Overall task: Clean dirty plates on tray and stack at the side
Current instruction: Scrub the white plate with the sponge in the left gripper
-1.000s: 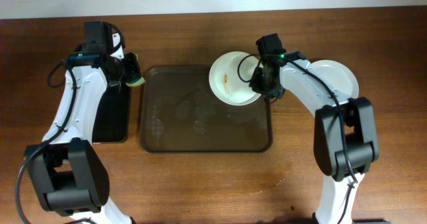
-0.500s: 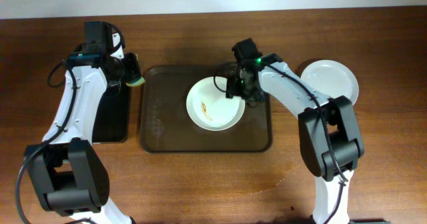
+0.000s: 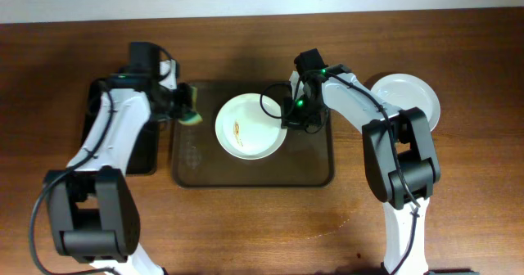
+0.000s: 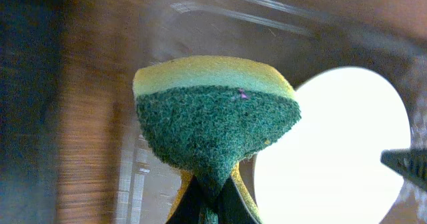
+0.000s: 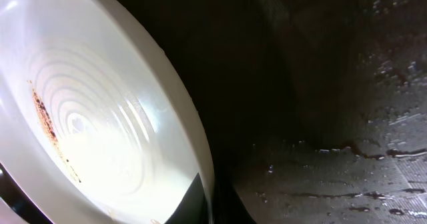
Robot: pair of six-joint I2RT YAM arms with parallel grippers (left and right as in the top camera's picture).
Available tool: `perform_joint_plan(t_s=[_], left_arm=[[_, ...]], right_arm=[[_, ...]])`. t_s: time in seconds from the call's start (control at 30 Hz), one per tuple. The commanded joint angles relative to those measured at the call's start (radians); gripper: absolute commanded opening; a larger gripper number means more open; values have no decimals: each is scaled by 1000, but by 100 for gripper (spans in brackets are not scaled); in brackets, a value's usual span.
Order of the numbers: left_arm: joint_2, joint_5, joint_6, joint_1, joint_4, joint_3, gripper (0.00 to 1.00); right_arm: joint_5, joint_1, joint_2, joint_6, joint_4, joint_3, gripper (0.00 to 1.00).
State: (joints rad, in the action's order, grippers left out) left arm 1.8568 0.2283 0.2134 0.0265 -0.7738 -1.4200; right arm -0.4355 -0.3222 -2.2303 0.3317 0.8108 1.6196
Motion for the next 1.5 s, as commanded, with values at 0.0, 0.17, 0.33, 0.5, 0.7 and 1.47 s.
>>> perform_joint_plan(t_s=[0.0, 0.17, 0.33, 0.5, 0.7, 1.47], left_arm=[[-4, 30, -6, 97, 61, 62, 1], [52, -55, -6, 212, 270, 145, 1], [191, -60, -5, 266, 238, 145, 1], [190, -12, -16, 263, -102, 132, 1], [191, 65, -33, 264, 57, 132, 1], [191, -169, -35, 208, 581, 128, 1]], right_arm=[[28, -23, -53, 49, 1, -14, 4], [78, -67, -53, 104, -21, -14, 4], [80, -68, -53, 104, -21, -14, 4], [100, -68, -53, 104, -22, -14, 4], [108, -68, -53, 104, -23, -14, 4], [134, -68, -53, 104, -22, -14, 4]])
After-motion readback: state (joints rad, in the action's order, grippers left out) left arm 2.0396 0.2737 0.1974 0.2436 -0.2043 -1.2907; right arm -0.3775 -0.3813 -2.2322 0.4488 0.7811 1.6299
